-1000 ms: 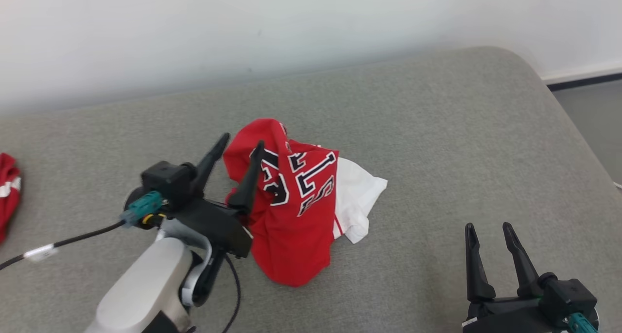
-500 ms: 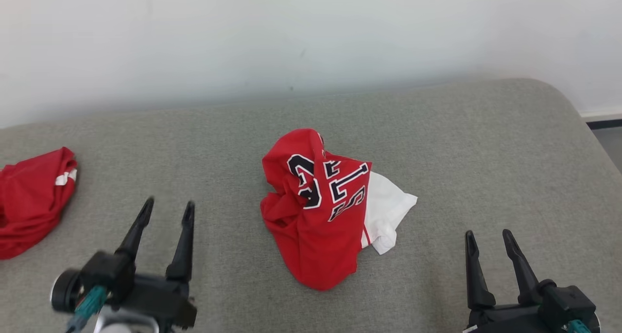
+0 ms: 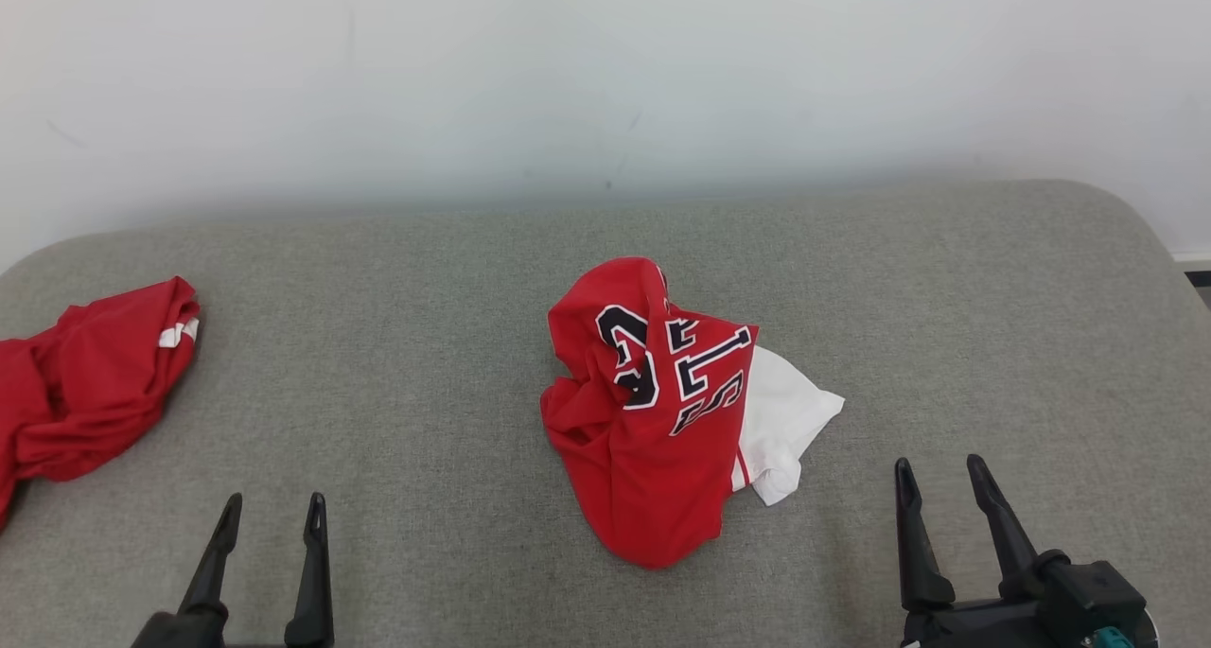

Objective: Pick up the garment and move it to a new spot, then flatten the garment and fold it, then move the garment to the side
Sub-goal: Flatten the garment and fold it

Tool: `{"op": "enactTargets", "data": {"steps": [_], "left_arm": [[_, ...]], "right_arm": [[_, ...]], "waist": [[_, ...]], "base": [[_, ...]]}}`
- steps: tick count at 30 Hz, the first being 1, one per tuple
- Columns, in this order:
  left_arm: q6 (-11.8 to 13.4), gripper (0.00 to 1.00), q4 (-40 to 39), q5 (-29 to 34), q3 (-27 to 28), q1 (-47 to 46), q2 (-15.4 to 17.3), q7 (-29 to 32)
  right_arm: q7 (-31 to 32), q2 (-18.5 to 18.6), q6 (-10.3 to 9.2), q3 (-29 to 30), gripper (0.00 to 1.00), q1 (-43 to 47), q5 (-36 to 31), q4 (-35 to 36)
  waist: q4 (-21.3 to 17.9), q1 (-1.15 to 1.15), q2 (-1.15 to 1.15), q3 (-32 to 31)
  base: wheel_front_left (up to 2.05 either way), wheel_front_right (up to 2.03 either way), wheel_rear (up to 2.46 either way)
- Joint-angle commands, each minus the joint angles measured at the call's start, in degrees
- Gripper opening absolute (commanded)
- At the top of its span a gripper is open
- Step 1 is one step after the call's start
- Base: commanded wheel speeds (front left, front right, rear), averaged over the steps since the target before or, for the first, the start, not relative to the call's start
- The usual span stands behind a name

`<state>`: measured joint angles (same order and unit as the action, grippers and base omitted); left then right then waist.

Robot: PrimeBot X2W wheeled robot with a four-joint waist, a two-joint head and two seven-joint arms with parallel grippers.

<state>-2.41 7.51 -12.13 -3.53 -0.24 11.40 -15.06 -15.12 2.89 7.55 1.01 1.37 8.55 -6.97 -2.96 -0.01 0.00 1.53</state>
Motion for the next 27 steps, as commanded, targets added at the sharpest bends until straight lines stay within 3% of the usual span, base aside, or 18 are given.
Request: {"op": "enactTargets", "data": {"steps": [1, 11, 27], "left_arm": [[-0.46, 1.00, -0.54, 1.47, 0.93, 1.45, -1.21, -0.20], [-2.58, 1.00, -0.83, 4.75, 7.73, 4.51, -5.83, -0.20], [-4.87, 1.00, -1.18, 7.18, 10.51, 4.33, -7.65, -0.20]], "right_arm": [[0.00, -0.05, -0.12, -0.37, 1.00, 0.50, -0.26, -0.22], [0.00, -0.05, -0.12, -1.11, 1.00, 1.08, -0.52, -0.79], [0.01, -0.05, -0.12, -0.67, 1.00, 1.63, -0.43, -1.73]], "waist": [[0.24, 0.01, 0.00, -0.16], [0.24, 0.01, 0.00, -0.56], [0.73, 0.01, 0.00, -0.41]], "base": [[0.00, 0.00, 0.00], [0.00, 0.00, 0.00], [0.00, 0.00, 0.00]]}}
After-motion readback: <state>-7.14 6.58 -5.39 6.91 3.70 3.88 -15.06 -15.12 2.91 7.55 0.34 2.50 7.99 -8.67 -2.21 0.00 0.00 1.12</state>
